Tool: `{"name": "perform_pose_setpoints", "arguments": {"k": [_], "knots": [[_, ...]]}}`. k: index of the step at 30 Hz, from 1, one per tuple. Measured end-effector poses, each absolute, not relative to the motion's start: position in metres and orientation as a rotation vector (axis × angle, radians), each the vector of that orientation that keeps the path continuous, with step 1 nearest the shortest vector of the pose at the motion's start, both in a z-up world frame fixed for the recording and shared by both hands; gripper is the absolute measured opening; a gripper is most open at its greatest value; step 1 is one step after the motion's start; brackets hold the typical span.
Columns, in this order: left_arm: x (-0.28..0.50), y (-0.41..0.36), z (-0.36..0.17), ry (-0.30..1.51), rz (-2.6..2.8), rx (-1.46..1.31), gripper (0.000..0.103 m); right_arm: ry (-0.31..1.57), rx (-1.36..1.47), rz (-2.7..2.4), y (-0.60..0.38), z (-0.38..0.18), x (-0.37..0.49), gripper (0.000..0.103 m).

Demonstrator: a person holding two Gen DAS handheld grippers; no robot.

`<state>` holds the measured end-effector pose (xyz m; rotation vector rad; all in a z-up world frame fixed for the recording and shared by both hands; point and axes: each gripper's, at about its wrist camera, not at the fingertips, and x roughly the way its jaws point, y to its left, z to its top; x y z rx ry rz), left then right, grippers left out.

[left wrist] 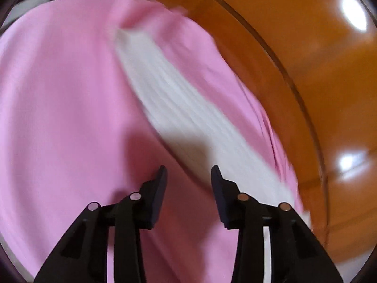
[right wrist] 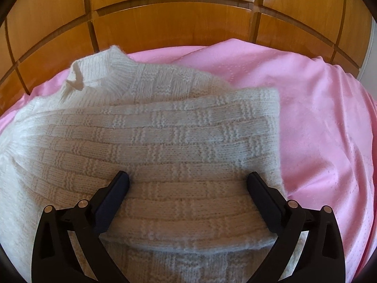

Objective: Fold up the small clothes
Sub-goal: 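Grasp the sleeve cuff with the left gripper and fold it across the sweater body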

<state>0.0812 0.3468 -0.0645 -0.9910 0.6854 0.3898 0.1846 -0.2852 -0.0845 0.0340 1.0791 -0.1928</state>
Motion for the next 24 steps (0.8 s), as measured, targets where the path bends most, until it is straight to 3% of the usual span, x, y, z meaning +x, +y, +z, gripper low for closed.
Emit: {"name": "perform_pose_setpoints", "arguments": {"k": [7, 15, 24], "knots": [[0.069, 0.436, -0.045, 0.522, 0.439, -1.107, 0.025, 1.077, 0.0, -0.213, -0.279, -0.083, 0.183, 0.099], [0.094, 0.439, -0.073, 0.575, 0.415, -1.229, 0.024, 1.077, -0.011, -0.22, -0.277, -0.082, 0.181, 0.099], [0.089, 0.446, -0.09, 0.597, 0.47, -1.251, 0.037, 1.077, -0.004, -0.217, -0.278, -0.083, 0.182, 0.099]]}}
